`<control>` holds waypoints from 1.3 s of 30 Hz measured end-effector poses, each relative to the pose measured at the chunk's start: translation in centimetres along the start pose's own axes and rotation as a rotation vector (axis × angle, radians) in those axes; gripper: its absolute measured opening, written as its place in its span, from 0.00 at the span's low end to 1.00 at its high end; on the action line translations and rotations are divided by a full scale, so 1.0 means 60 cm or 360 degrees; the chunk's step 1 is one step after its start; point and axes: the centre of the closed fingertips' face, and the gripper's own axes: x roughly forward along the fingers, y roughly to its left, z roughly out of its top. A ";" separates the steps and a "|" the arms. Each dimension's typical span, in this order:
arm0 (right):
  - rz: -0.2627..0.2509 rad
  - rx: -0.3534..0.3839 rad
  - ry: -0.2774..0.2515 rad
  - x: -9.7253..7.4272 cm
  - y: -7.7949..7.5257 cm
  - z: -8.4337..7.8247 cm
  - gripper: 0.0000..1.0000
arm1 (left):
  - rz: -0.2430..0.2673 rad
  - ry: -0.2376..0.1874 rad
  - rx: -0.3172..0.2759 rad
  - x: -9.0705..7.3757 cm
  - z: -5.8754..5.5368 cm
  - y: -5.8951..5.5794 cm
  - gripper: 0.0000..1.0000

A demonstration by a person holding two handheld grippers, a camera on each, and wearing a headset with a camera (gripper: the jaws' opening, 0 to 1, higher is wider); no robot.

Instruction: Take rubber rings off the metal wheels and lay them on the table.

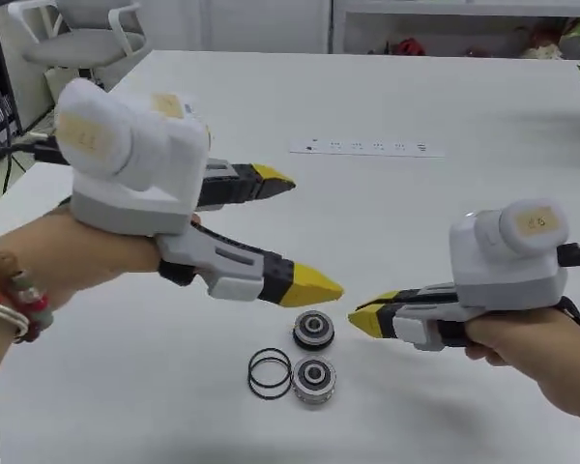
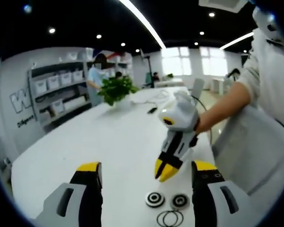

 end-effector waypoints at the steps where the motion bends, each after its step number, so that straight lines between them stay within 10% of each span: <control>1: 0.0002 0.0000 0.0004 0.001 0.000 -0.001 0.05 | -0.0009 -0.0011 -0.0062 0.008 -0.005 0.000 0.74; 25: 0.0023 0.0009 0.0040 0.008 -0.002 -0.015 0.06 | 0.0022 0.0066 -0.0196 0.042 -0.140 -0.003 0.41; 39: 0.0049 -0.0029 0.0074 0.017 -0.001 -0.029 0.08 | 0.0024 0.0125 -0.0193 0.053 -0.162 -0.012 0.28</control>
